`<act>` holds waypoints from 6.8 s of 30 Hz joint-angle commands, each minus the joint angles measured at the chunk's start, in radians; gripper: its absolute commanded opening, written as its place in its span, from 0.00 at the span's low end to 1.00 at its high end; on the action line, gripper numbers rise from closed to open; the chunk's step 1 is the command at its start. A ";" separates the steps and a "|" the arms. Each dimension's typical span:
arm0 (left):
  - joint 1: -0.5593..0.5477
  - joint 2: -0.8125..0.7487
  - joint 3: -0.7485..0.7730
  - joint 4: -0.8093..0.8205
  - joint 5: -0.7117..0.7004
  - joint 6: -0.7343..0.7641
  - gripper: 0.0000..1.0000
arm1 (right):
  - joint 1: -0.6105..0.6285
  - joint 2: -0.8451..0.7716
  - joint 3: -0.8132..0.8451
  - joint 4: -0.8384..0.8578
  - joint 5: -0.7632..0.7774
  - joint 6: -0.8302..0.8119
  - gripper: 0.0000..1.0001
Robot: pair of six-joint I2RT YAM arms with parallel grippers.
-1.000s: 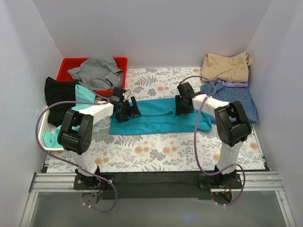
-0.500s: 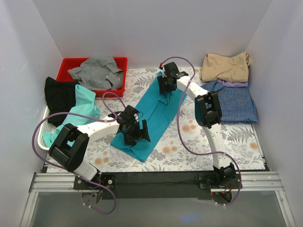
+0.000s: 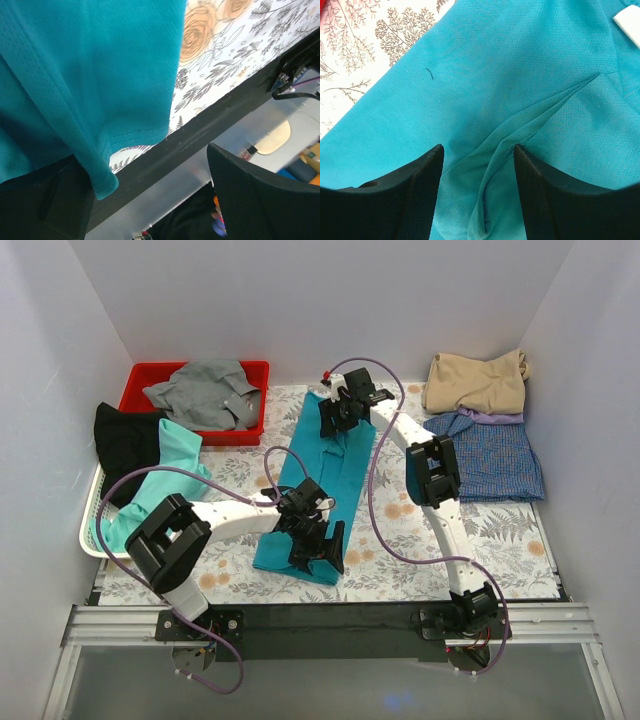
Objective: Fold and stack the t-shirts
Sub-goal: Fold the tshirt
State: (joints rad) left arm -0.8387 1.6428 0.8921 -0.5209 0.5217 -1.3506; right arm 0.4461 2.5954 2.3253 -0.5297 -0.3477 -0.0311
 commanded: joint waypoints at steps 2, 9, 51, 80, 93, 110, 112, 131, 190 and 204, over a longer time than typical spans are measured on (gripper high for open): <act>-0.008 -0.072 0.103 -0.086 -0.180 0.028 0.83 | -0.007 -0.130 -0.108 0.103 -0.022 -0.052 0.65; -0.005 -0.182 0.244 -0.234 -0.619 0.002 0.87 | -0.035 -0.342 -0.225 0.172 0.055 -0.052 0.66; -0.013 0.025 0.117 -0.136 -0.256 -0.002 0.81 | -0.061 -0.021 -0.061 0.006 0.263 -0.081 0.67; 0.165 -0.155 0.165 -0.172 -0.810 -0.111 0.98 | -0.061 -0.909 -1.168 0.436 0.162 0.145 0.66; 0.217 -0.166 0.180 -0.154 -0.789 -0.078 0.98 | -0.060 -0.359 -0.528 0.309 0.251 0.083 0.67; 0.240 -0.124 0.191 -0.149 -0.775 -0.064 0.98 | -0.014 -0.287 -0.411 0.207 0.204 0.034 0.68; 0.242 -0.123 0.189 -0.148 -0.773 -0.064 0.98 | -0.001 -0.304 -0.455 0.220 0.199 0.034 0.68; 0.242 -0.156 0.174 -0.143 -0.773 -0.061 0.98 | 0.020 -0.567 -0.597 0.341 0.286 -0.047 0.71; 0.018 -0.571 -0.501 -0.014 -0.385 -0.401 0.87 | 0.598 -1.505 -1.925 0.185 0.467 0.988 0.36; -0.002 -0.575 -0.516 -0.030 -0.385 -0.446 0.56 | 0.608 -1.615 -1.963 0.134 0.498 1.031 0.34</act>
State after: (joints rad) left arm -0.8265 1.0508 0.4217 -0.4770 0.1841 -1.7866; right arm 1.0489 0.9855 0.3824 -0.3218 0.1097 0.9913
